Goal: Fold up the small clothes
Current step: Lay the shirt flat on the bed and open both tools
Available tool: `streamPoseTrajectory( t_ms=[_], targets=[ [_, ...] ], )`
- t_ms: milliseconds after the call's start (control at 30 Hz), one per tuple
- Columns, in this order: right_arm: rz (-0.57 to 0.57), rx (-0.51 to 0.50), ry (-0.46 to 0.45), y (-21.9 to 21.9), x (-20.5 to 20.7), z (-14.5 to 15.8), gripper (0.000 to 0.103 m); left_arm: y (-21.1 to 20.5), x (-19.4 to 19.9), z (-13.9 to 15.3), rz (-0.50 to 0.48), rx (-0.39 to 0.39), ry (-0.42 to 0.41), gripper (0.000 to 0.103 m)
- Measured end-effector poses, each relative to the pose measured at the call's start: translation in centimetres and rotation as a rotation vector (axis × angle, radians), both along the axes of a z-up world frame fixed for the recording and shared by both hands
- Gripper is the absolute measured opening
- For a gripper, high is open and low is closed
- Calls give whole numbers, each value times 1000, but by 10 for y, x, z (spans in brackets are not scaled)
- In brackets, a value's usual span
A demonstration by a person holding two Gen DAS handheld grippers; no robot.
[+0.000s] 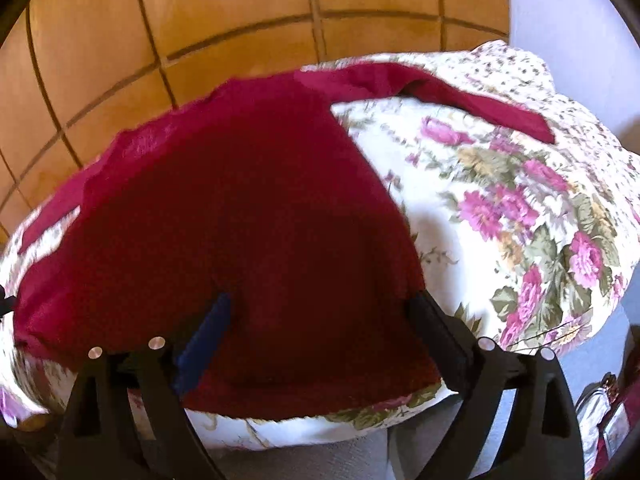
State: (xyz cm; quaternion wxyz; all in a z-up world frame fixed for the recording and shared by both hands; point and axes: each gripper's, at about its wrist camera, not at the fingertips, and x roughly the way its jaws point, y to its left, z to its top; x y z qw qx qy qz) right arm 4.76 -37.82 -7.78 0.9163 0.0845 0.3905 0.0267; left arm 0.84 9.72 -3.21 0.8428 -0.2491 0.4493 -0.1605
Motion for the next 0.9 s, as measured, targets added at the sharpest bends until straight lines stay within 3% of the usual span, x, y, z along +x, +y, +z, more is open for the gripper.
streamPoseTrajectory(
  t_ms=[33, 133, 200, 333, 400, 500, 600, 700, 800, 900],
  targets=[
    [8, -4, -25, 4, 0, 6, 96, 0, 3, -7, -2, 10, -6, 70],
    [58, -58, -89, 25, 8, 23, 98, -32, 22, -23, -60, 125, -7, 71],
    [89, -85, -115, 43, 21, 32, 98, -50, 31, -39, -108, 221, 36, 71],
    [152, -74, -64, 75, 67, 36, 99, -77, 25, -47, -166, 400, -18, 71],
    [163, -88, -36, 86, 90, 32, 99, -81, 19, -44, -196, 428, -37, 71],
    [157, -122, -26, 97, 120, 21, 99, -68, 15, -40, -195, 346, -32, 71],
    [111, -193, -14, 95, 139, 9, 99, -29, 15, -34, -106, 193, -19, 71],
    [53, -223, 16, 85, 149, -6, 101, 15, 24, -31, 37, 70, -8, 80],
    [42, -162, 14, 75, 145, -18, 101, 57, 37, -31, 191, 5, 9, 88],
    [36, -194, 4, 79, 143, -18, 101, 100, 53, -31, 359, -39, 14, 91]
  ],
)
